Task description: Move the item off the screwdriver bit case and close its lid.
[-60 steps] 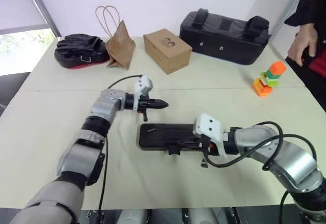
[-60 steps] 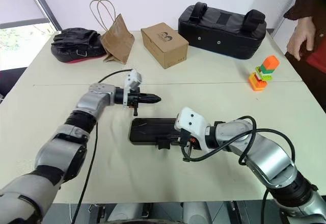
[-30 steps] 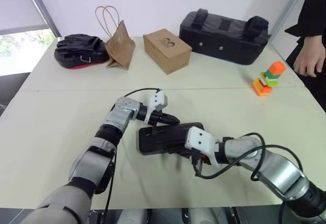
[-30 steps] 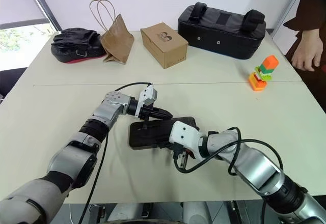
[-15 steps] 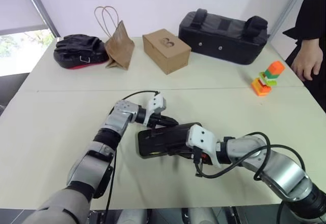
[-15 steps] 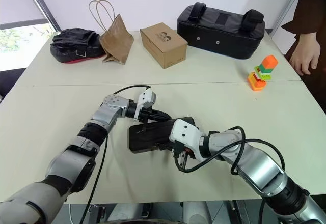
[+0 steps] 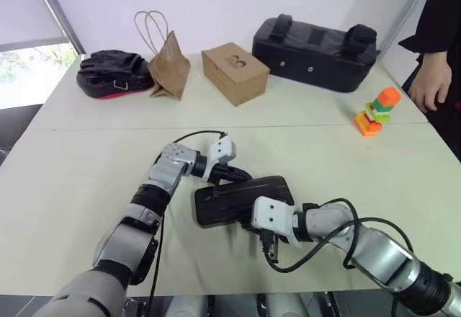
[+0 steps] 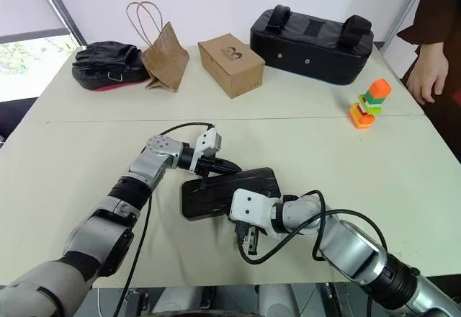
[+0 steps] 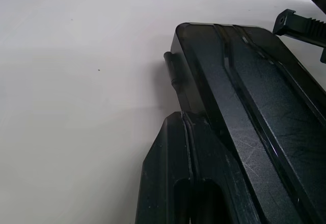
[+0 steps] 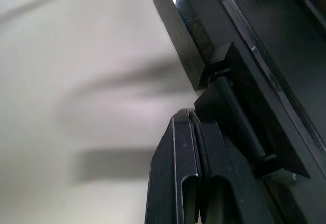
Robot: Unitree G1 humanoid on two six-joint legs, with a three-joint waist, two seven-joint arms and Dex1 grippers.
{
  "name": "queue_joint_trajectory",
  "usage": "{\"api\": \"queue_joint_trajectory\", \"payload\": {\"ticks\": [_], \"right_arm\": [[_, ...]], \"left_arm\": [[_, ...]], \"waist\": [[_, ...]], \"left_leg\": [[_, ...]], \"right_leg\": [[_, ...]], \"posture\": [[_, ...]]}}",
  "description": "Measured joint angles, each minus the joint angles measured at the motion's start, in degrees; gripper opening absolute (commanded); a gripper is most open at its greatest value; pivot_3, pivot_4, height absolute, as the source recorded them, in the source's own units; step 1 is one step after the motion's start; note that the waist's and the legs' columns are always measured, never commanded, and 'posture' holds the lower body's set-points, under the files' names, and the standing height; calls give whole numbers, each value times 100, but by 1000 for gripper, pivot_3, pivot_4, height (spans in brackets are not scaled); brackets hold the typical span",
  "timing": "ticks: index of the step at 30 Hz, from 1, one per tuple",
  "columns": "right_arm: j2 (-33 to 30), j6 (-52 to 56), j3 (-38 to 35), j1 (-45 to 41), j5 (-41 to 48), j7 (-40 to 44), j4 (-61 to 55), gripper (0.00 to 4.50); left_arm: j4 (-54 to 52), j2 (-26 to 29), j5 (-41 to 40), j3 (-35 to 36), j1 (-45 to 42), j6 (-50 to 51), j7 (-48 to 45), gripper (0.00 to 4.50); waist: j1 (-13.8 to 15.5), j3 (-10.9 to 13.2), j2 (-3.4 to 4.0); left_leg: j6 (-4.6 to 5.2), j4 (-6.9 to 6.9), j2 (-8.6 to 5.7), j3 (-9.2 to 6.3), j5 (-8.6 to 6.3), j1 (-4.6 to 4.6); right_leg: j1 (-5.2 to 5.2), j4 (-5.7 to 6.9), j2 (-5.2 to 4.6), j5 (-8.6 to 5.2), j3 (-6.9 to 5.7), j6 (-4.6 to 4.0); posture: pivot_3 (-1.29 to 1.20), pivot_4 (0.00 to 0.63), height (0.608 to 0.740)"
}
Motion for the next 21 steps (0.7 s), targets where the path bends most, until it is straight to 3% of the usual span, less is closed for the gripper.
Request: {"api": "queue_joint_trajectory", "payload": {"ticks": [7,15,19,21], "right_arm": [[660,884,-73,-239,56,-21,100,25],[751,1631,-150,-485,303,-13,-9,25],[650,2184,-819,-453,894,194,-185,25],[319,2341,-1701,-106,1569,619,-753,25]], "left_arm": [[-246,208,100,21,151,46,46,0],[-362,191,264,34,293,-144,249,0],[513,-314,330,78,-102,-889,872,0],[1256,-492,340,266,-529,-1256,1486,0]], "waist": [[-153,-11,-15],[-116,-37,-16],[63,-42,-11],[153,-38,-18]], "left_leg": [[-1,-3,16,-6,0,34],[-2,-3,40,-2,1,35],[6,4,11,-16,6,29],[12,4,1,-17,7,21]], "right_leg": [[23,18,12,-1,2,-1],[23,17,18,-1,1,-2],[39,3,-4,0,-2,-1],[38,-11,-11,5,-1,10]], "posture": [[0,150,740],[0,150,740],[0,150,740],[0,150,740]]}}
